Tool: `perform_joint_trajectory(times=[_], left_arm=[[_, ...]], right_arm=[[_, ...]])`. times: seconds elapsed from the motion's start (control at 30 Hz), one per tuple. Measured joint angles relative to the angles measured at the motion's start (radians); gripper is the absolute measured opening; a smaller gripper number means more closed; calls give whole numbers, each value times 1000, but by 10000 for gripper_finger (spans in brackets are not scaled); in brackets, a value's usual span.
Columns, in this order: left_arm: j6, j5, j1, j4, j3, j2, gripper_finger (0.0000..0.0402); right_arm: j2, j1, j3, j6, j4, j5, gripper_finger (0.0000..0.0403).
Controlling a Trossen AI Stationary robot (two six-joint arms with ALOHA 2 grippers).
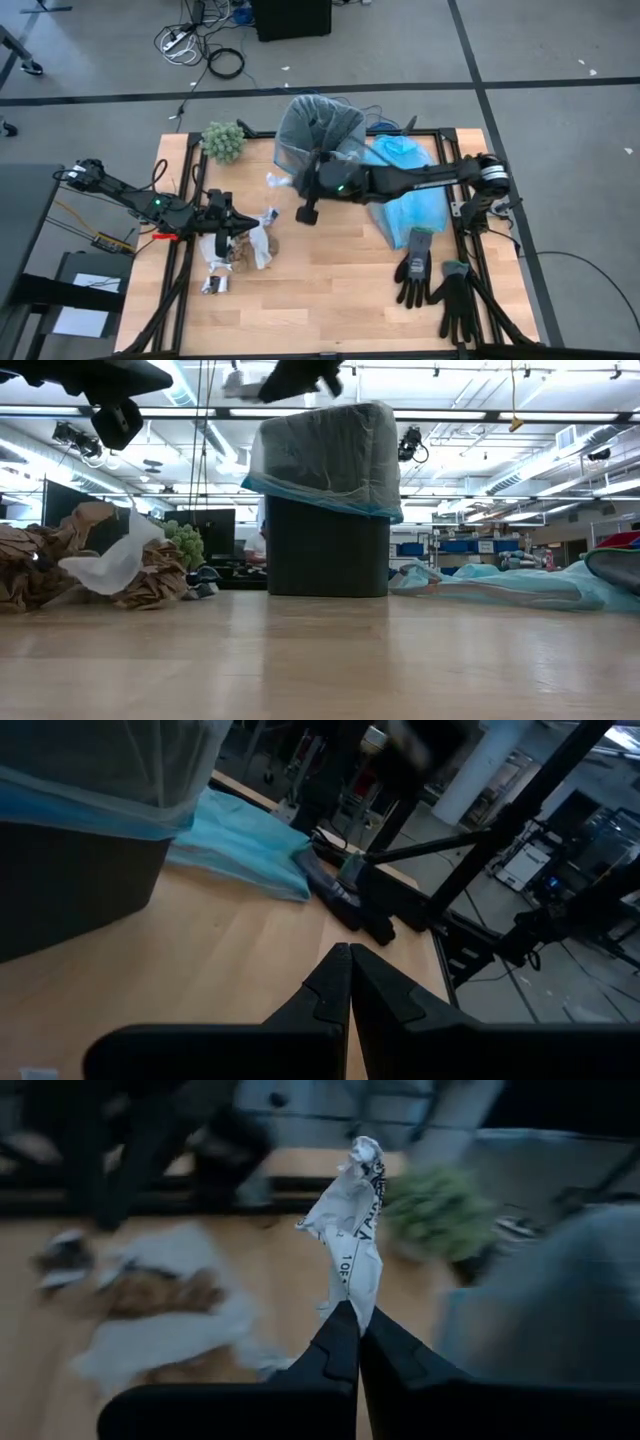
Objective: Place trash/remove bag and relplace
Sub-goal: Put the white paper into the trash bin
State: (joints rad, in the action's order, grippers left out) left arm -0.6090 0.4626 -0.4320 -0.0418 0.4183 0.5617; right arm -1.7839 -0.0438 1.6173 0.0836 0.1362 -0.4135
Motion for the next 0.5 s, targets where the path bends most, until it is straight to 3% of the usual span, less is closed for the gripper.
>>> perform_joint_trajectory(times=[0.37,0.5], left_arm=[[-4,1,0,0,0,0,19],[-5,2,0,0,0,0,19]], right_arm=[[72,94,0,23,12,-193,0],[72,117,0,-52,58,-283,0]])
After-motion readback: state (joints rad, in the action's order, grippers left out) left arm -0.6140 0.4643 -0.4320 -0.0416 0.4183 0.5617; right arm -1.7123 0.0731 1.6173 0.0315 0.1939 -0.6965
